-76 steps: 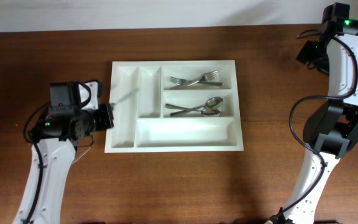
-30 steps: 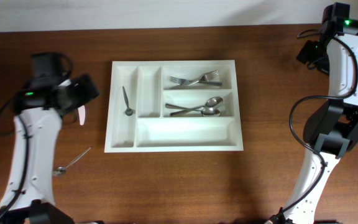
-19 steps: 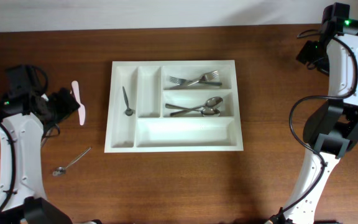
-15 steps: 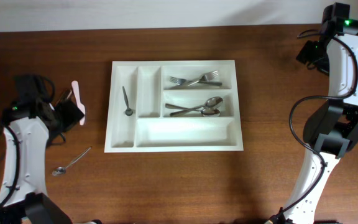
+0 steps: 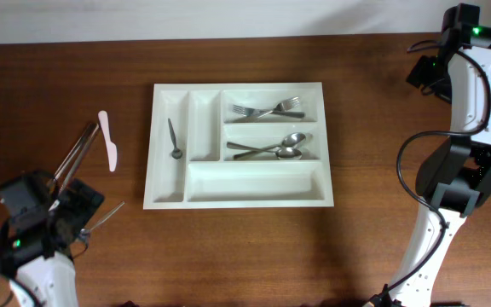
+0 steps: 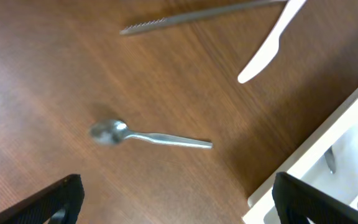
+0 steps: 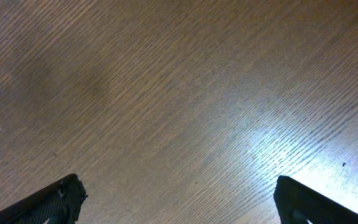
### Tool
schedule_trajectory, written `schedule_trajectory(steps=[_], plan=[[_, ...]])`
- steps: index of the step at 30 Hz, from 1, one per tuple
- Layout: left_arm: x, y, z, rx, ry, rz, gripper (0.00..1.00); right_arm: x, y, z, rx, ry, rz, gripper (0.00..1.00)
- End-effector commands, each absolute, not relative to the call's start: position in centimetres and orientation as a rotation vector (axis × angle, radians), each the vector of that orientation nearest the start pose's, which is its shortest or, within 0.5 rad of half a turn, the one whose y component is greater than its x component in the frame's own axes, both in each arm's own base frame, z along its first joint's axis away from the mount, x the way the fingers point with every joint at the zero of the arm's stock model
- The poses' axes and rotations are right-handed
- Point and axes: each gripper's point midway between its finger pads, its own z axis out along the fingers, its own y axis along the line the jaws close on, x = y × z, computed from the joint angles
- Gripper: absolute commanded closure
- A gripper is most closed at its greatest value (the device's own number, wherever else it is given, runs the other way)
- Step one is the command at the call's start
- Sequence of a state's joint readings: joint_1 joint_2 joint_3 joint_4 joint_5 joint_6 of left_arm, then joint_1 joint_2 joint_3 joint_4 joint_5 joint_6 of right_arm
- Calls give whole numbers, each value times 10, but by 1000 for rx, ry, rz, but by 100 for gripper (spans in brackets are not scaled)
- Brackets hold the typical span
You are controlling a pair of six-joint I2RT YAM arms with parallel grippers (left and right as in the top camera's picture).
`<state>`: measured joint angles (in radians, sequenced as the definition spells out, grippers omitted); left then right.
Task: Pack container
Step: 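Move the left gripper back down to the second silver spoon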
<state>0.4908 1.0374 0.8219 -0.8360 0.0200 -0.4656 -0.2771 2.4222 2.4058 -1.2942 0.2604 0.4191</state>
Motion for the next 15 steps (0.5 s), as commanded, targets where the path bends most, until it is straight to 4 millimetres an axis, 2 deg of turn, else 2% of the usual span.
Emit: schedule_trajectory(steps=[1,6,11,13,15], plan=[[218,114,121,-1164,2374,-102,1,497,-187,144,1002,2588,-331,1],[215,101,102,-1091,2404,-272,2,497,-187,144,1002,2588,-331,1],[217,96,101,-960,2437,-317,2,497,-186,144,1001,2588,-331,1],[223,89,102,-855,2450,-367,2,497,-187,144,1002,2588,-331,1],[228,87,101,-821,2451,-402,2,497,-187,144,1002,2588,-331,1]])
